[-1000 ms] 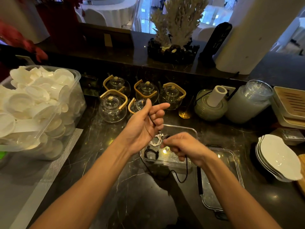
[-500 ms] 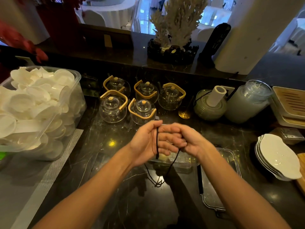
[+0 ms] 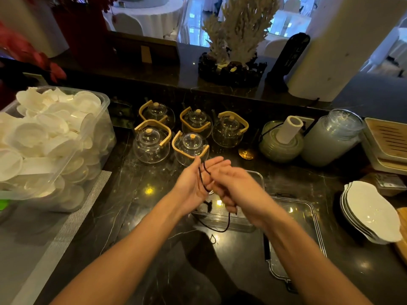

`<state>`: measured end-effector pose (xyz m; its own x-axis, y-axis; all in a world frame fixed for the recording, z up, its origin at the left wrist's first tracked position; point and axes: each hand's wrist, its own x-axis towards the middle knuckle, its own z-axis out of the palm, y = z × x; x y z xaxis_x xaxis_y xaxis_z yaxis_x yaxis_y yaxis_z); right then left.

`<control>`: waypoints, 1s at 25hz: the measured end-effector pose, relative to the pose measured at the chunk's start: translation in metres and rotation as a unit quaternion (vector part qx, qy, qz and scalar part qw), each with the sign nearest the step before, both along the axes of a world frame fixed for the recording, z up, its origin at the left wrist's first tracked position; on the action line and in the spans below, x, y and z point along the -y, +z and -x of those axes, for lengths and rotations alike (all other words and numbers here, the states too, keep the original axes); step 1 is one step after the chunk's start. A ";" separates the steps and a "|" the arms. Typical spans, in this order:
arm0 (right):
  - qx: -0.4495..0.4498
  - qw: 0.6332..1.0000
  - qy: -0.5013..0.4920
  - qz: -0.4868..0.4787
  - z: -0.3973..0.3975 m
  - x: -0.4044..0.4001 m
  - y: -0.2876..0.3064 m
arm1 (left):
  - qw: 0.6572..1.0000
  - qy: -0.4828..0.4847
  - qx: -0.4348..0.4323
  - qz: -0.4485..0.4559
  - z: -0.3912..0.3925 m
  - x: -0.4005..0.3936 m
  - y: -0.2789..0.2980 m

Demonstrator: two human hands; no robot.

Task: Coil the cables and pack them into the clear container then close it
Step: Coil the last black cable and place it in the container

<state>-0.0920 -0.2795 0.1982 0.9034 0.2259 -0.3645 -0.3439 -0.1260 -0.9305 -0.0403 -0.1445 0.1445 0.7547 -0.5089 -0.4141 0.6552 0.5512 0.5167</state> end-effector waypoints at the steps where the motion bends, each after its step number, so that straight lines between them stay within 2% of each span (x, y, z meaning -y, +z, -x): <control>1: 0.000 1.000 -0.004 -0.006 0.011 -0.004 -0.009 | 1.000 0.006 0.008 0.014 -0.005 0.000 0.003; 5: -0.061 0.995 -0.040 -0.065 0.033 0.001 -0.048 | 0.997 -0.013 0.068 0.026 -0.009 0.001 0.016; 8: -0.090 0.995 -0.031 -0.022 0.032 0.015 -0.066 | 0.993 -0.057 0.102 -0.013 -0.004 0.002 0.026; 10: -0.101 0.995 0.013 -0.009 0.023 0.026 -0.070 | 0.989 -0.096 0.113 -0.009 -0.001 0.001 0.031; 13: -0.146 0.981 0.050 -0.121 0.000 0.046 -0.060 | 0.978 -0.163 0.130 0.010 0.002 -0.004 0.034; 15: -0.154 0.977 0.043 -0.142 -0.017 0.054 -0.045 | 0.965 -0.206 0.156 -0.051 0.004 -0.007 0.032; 19: -0.172 0.985 0.019 -0.025 -0.046 0.049 -0.015 | 0.921 -0.265 0.180 -0.222 0.008 -0.008 0.029; 22: -0.142 0.990 -0.001 0.018 -0.048 0.040 0.001 | 0.915 -0.232 0.174 -0.280 0.008 -0.008 0.029; 25: -0.103 0.994 -0.018 -0.038 -0.034 0.022 0.015 | 0.947 -0.118 0.138 -0.263 0.004 -0.006 0.030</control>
